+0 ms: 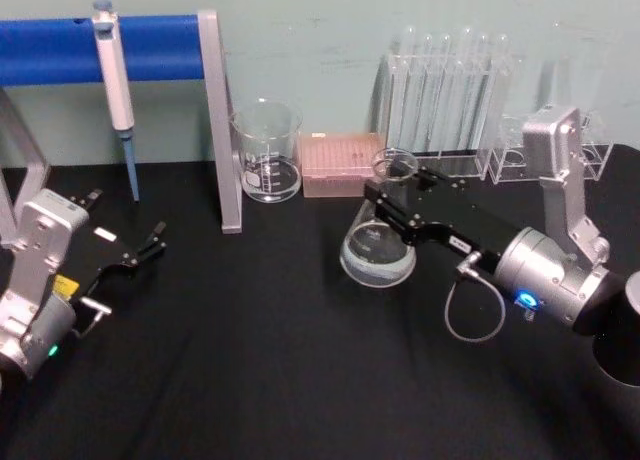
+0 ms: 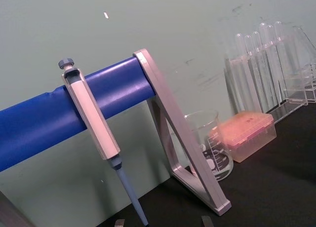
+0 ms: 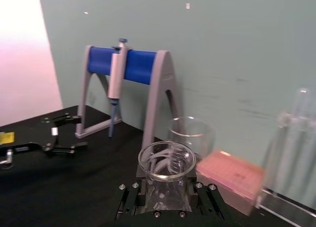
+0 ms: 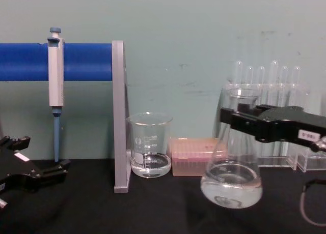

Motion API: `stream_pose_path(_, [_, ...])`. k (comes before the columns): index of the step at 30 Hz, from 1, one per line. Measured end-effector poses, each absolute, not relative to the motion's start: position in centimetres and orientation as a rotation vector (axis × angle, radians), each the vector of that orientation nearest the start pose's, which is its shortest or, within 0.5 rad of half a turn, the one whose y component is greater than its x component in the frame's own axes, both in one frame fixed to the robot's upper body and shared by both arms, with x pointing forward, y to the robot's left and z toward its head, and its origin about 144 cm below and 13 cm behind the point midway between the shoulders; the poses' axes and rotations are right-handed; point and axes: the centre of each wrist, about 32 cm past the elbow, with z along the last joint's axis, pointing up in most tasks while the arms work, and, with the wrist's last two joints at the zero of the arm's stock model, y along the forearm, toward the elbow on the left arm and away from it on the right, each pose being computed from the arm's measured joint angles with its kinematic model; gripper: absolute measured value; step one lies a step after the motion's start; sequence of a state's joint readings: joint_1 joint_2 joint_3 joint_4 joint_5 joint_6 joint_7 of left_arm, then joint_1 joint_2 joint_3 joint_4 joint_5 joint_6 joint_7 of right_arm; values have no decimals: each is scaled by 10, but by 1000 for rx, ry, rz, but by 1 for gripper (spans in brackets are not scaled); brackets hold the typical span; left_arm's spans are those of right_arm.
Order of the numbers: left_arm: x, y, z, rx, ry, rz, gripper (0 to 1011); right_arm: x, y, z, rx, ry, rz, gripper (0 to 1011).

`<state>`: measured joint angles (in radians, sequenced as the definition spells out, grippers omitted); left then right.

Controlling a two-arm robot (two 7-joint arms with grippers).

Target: Grasp the erlenmeyer flask with one hand, shake it three times, then place it back.

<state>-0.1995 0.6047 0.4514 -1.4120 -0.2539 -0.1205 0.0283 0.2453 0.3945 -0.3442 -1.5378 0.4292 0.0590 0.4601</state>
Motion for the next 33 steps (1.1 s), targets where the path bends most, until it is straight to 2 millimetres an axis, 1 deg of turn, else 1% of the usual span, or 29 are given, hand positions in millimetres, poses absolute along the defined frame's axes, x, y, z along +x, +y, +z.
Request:
stream_pose_path(5, [489,310,1140,304,-285,1248,1001,516,-236,1195,-6,-19,-759,451])
stream_pose_path(9, [489,310,1140,304,-285,1248,1001,519,-233,1195,-7,-13,-739,451])
stream_pose_path(33, [489,310,1140,304,-285,1248,1001,528,-229,1191,-5,-2,-703,450])
